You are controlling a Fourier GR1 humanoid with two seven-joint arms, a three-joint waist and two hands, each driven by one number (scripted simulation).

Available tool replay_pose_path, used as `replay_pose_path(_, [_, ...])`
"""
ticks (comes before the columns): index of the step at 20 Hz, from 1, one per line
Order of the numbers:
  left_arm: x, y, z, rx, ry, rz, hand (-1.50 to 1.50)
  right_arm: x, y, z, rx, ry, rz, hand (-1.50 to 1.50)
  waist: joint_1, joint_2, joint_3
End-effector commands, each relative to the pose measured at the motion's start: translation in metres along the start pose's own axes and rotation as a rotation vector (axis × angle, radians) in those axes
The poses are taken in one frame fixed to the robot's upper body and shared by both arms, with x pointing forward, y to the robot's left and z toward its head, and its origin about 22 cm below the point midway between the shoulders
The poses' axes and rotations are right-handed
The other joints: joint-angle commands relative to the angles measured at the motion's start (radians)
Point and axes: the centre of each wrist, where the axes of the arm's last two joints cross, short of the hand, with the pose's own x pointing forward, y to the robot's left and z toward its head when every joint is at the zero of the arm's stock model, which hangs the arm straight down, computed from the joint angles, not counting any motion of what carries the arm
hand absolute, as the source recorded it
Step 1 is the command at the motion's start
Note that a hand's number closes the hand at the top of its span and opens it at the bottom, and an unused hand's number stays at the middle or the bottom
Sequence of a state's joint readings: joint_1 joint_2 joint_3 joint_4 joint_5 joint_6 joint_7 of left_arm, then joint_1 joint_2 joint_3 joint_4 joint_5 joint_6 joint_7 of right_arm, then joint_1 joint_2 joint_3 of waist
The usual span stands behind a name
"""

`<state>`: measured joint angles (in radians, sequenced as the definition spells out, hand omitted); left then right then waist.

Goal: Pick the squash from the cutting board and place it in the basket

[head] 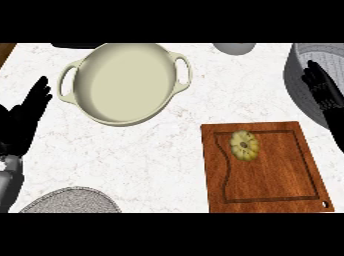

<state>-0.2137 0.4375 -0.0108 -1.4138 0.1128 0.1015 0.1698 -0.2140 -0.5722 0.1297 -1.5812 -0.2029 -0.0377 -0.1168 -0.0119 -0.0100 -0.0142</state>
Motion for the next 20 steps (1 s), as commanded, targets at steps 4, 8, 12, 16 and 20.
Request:
replay_pose_path(4, [0.003,-0.005,0.000,0.064,-0.047,0.043,0.00,0.041,-0.030,-0.032,0.010,-0.050,0.342,1.50,0.022,0.011,0.013])
replay_pose_path(8, [0.008,-0.022,-0.002,0.030,-0.041,0.125,0.00,0.048,0.037,-0.035,0.271,-0.353,0.153,1.50,0.044,0.016,0.016])
replay_pose_path(12, [0.001,-0.025,0.004,0.048,-0.047,0.109,0.00,0.013,0.099,-0.019,0.015,-0.347,0.459,-1.50,0.031,0.011,0.014])
replay_pose_path(16, [-0.005,-0.033,0.005,0.036,-0.029,0.109,0.00,0.028,0.089,-0.036,-0.235,-0.277,0.657,-1.50,0.010,0.004,0.011])
replay_pose_path(20, [-0.008,-0.014,0.009,0.099,-0.023,0.107,0.00,0.067,0.084,-0.032,-0.248,-0.151,0.830,-1.50,-0.013,-0.009,0.008])
